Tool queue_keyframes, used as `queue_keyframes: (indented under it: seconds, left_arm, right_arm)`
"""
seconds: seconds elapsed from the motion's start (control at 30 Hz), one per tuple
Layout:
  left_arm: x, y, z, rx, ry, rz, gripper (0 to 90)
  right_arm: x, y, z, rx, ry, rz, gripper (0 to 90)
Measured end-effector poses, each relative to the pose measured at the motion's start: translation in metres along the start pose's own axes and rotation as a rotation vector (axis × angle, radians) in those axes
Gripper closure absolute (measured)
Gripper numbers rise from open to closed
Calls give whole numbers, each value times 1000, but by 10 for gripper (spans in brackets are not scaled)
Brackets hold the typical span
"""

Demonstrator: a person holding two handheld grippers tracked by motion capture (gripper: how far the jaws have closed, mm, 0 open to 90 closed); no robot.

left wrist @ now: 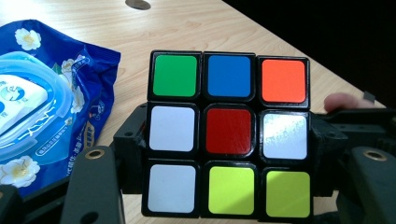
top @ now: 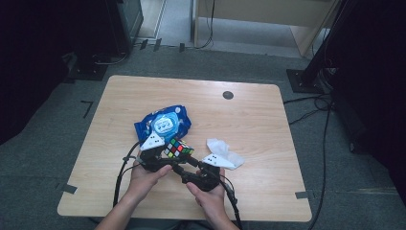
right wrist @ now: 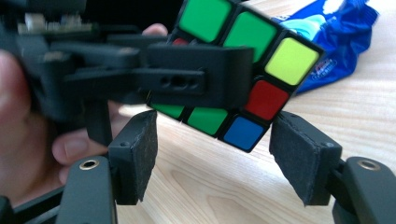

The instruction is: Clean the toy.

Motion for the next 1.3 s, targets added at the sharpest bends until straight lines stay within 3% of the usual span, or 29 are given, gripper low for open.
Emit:
queue_keyframes:
  seconds: [0.07,0.1,0.17,0.33,0.37,0.4,0.43,0.47,0.5,0.53,0.57,0.6,0.63,0.67,0.7,0.8,0.87,0.93,1.03,1.13,1.17,1.2,1.23,1.27,1.3]
  left_arm:
    - [2,2,0,14,-12,12,335]
    - [3,2,0,19,-19,10,335]
    - [3,2,0,17,-17,13,335]
    - [4,3,-1,21,-21,14,335]
    - [4,2,-1,21,-18,16,335]
    - [3,3,-1,21,-16,21,335]
    - [2,2,0,18,-14,22,335]
    - [2,2,0,18,-14,22,335]
    - [1,2,0,11,-9,26,335]
    - [1,2,0,11,-9,26,333]
    - [0,2,0,10,-5,28,333]
    - [0,1,0,9,0,30,329]
    - [-1,1,0,7,10,34,321]
    - [-1,1,0,9,16,38,321]
    - [-1,1,-1,9,20,41,321]
    - [-3,0,-1,18,31,50,323]
    - [-3,0,-2,49,13,51,330]
    - [-3,0,-3,58,-2,51,332]
    - [-5,-3,-2,47,-7,14,333]
    - [-11,-9,-1,44,-4,-26,333]
    - [-12,-10,-1,47,1,-30,332]
    - [-12,-10,-1,44,8,-32,332]
    - [-11,-8,-1,46,9,-24,332]
    - [-9,-7,-2,47,14,-17,332]
    - [-9,-7,-2,47,14,-17,332]
  right_arm:
    - [0,0,1,33,-16,3,300]
    - [0,0,1,74,-11,8,282]
    - [1,0,1,79,-9,10,293]
    - [2,1,-1,69,5,5,314]
    - [2,1,-2,25,19,-12,323]
    - [2,1,-2,25,19,-12,323]
    - [2,1,-3,-45,39,-28,323]
    - [2,1,-3,-45,39,-28,323]
    - [3,2,-4,-151,71,-50,324]
    - [3,2,-4,-151,71,-50,324]
    - [3,2,-4,-205,87,-60,324]
    - [4,2,-6,-291,114,-77,324]
    - [3,3,-7,-450,168,-98,324]
    - [3,3,-7,-450,168,-98,324]
    - [3,3,-7,-530,194,-113,324]
    - [1,3,-8,-697,220,-133,324]
    - [0,3,-10,-763,229,-135,324]
    - [1,3,-11,-760,223,-130,323]
    - [4,5,-15,-683,208,-93,352]
    - [12,13,-33,-568,285,-17,423]
    - [14,13,-42,-407,274,21,580]
    - [14,13,-42,-407,274,21,580]
    - [14,11,-43,-212,192,56,696]
    - [14,11,-42,-165,157,67,741]
    - [14,11,-42,-165,157,67,741]
Point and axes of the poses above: each handheld gripper's, and its own axes: x roughly forward along the jaws, y roughly out of its underside, z roughly to its left, the point moved 9 cm from there along x, roughly forward along the jaws, and after that the axes turned 12 degrees about y, right-handed, at the moved point
